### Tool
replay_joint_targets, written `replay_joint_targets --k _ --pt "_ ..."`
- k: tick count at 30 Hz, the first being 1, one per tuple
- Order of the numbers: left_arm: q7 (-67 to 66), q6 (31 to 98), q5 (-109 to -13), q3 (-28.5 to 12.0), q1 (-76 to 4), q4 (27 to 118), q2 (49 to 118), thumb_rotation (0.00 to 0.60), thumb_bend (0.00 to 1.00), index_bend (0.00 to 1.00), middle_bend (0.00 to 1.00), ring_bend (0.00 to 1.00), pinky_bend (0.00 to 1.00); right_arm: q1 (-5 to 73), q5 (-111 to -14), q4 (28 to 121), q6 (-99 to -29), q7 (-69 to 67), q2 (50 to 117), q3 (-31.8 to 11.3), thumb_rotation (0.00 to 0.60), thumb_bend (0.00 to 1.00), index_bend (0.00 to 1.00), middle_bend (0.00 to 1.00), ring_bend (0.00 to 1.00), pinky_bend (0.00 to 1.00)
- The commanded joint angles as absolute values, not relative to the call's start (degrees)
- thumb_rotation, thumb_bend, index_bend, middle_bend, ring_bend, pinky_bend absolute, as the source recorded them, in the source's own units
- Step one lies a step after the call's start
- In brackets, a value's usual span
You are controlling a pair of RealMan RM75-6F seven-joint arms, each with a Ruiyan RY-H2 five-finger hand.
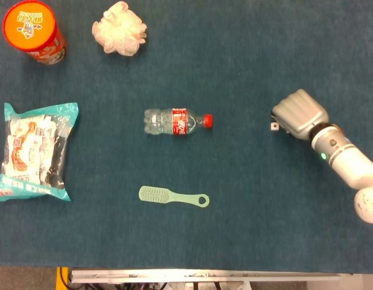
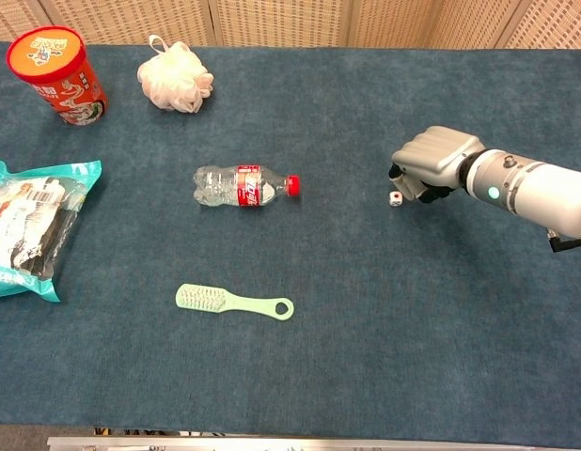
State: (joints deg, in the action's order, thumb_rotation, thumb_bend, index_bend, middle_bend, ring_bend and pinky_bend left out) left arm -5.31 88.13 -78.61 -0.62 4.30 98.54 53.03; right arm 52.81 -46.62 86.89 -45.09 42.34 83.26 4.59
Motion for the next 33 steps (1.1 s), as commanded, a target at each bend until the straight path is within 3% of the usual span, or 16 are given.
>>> replay_joint_targets --k 1,24,33 --pt "-5.4 88.2 -78.6 -0.6 4.3 98.6 53.0 0.600 0.35 0.49 0.39 0.22 0.35 52.9 -46.8 86.9 -45.1 42.2 83.4 4.5 0.600 1.00 0.55 0.96 0.88 0.97" --pt "-6.2 91.8 -77.7 -1.5 6.2 99.8 52.3 0.600 0.35 0.49 0.39 0.22 0.35 54.1 -47.9 88.2 -45.9 42.3 84.1 4.3 0.600 1.00 0.55 0.96 0.88 0.97" --pt "-7.0 93.8 -79.0 -1.4 7.1 100.6 52.2 0.600 0.35 0.55 0.40 0.22 0.35 54.6 -48.5 89.2 -46.3 42.5 84.5 4.1 0.600 1.00 0.55 0.96 0.88 0.97"
